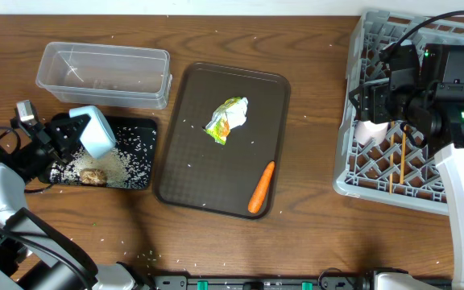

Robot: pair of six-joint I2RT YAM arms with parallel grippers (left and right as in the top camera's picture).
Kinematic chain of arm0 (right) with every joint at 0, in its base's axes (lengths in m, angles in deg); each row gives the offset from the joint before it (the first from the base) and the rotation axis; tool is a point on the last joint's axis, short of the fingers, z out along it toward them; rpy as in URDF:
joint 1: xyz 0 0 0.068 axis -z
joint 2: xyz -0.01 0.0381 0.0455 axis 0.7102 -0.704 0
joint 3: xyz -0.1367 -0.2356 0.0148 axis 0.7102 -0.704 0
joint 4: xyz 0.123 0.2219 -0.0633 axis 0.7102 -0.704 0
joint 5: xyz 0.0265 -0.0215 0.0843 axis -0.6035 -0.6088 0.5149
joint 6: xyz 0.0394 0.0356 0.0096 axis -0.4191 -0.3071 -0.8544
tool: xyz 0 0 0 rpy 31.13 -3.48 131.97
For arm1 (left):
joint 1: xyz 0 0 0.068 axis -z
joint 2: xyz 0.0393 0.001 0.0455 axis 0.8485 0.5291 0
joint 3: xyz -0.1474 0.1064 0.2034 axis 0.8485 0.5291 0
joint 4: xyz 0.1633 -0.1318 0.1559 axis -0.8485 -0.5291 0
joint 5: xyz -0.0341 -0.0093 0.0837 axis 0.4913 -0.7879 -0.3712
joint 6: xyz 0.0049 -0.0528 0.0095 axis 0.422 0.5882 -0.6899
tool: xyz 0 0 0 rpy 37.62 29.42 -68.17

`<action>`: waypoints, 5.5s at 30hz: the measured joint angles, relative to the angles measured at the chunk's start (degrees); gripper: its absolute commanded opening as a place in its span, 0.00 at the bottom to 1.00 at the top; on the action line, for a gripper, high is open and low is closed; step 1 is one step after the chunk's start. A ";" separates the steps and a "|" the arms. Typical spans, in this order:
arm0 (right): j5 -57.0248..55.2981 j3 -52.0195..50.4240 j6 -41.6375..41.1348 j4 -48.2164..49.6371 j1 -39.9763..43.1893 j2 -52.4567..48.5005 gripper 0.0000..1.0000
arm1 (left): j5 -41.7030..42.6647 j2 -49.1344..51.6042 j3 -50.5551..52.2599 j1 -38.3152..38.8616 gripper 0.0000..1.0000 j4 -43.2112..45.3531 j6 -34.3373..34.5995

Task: Sort waste into correct bins and load items into the dishwasher rack
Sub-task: 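Tilt the rice bowl with the left gripper to dump rice onto the black tray, then carry the light-blue bowl right and set it on the brown tray, then grasp the light-blue bowl rim with the right gripper and lift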

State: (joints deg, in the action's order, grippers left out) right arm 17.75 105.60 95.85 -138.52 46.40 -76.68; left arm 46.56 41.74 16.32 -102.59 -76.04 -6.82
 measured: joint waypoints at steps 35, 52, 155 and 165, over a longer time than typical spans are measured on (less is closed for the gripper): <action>-0.02 0.00 0.00 -1.62 0.00 0.00 0.74 | -6.01 2.14 0.11 4.96 0.06 11.26 20.81; -0.44 0.00 0.00 -2.29 0.00 0.00 0.75 | -6.56 2.36 0.22 8.20 0.06 23.54 26.36; 11.10 -0.04 -23.10 14.16 -30.25 -36.96 0.16 | -82.97 -20.31 -4.44 53.90 0.83 -2.08 7.65; 10.25 -0.04 -24.50 14.21 -30.12 -37.11 0.01 | -82.99 -17.27 -4.44 53.90 0.84 -2.05 7.65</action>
State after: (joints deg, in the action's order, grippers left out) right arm 28.00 105.56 71.35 -124.31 16.28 -113.79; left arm -36.43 24.47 11.88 -48.69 -78.09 0.83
